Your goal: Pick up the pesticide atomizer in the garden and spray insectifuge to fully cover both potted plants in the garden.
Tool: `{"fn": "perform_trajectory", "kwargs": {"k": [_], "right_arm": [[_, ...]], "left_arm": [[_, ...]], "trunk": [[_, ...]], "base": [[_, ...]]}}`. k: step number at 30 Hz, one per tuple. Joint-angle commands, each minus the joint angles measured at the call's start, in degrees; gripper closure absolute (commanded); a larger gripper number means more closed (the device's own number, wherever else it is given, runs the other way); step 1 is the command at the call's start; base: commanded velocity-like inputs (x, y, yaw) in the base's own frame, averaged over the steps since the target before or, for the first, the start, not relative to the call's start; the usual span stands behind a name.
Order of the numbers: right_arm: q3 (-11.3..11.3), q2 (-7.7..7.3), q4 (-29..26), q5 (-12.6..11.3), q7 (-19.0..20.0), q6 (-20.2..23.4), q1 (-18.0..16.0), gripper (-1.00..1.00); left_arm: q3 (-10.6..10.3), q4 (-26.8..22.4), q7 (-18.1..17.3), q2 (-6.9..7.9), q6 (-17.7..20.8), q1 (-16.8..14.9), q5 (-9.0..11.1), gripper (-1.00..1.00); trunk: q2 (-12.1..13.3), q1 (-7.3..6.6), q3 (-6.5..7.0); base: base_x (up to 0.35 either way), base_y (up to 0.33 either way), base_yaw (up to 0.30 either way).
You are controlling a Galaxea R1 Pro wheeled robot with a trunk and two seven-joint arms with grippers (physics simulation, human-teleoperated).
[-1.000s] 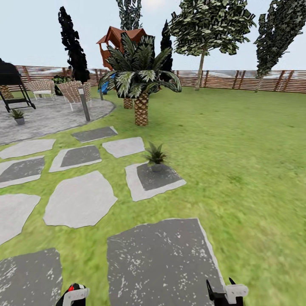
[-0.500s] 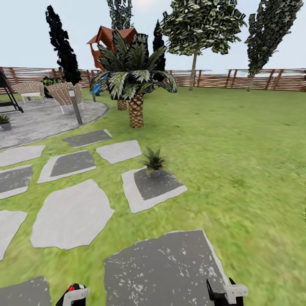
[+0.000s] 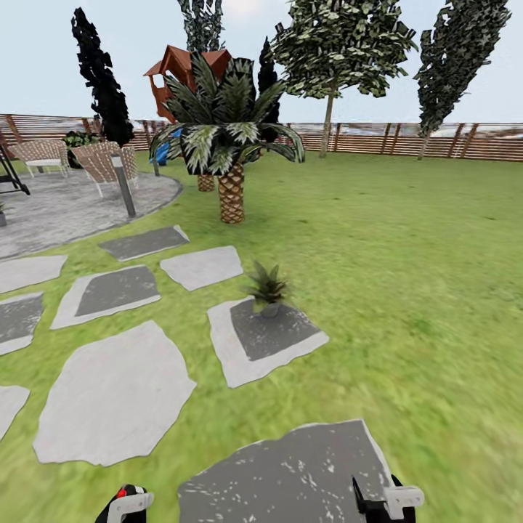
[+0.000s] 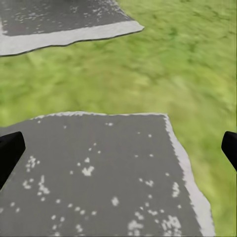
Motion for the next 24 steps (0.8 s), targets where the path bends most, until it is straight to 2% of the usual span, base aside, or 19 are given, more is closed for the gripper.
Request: {"fn": "perform_trajectory", "kwargs": {"k": [1, 9, 21, 24], "right_arm": [[-0.20, -0.01, 0.04, 0.40, -0.06, -0.17, -0.03, -1.00], [-0.24, 0.00, -0.04, 0.32, -0.06, -0.17, -0.03, -1.00], [-0.29, 0.00, -0.05, 0.32, -0.06, -0.17, -0.03, -1.00], [-0.27, 0.00, -0.01, 0.33, -0.06, -0.17, -0.03, -1.00]], "left_arm": [[-0.09, 0.04, -0.03, 0.00, -0.17, -0.03, 0.36, 1.00], [-0.09, 0.04, -0.03, 0.00, -0.17, -0.01, 0.36, 1.00], [-0.09, 0.01, -0.03, 0.00, -0.17, -0.02, 0.36, 1.00], [-0.09, 0.01, -0.03, 0.00, -0.17, -0.01, 0.36, 1.00]], "trunk": [[-0.02, 0.02, -0.05], [-0.02, 0.02, -0.05], [-0.02, 0.02, -0.05], [-0.02, 0.02, -0.05]], "base": [[0.322, 0.142, 0.000], [0.322, 0.142, -0.017], [0.318, 0.150, -0.254], [0.297, 0.183, -0.094]]}}
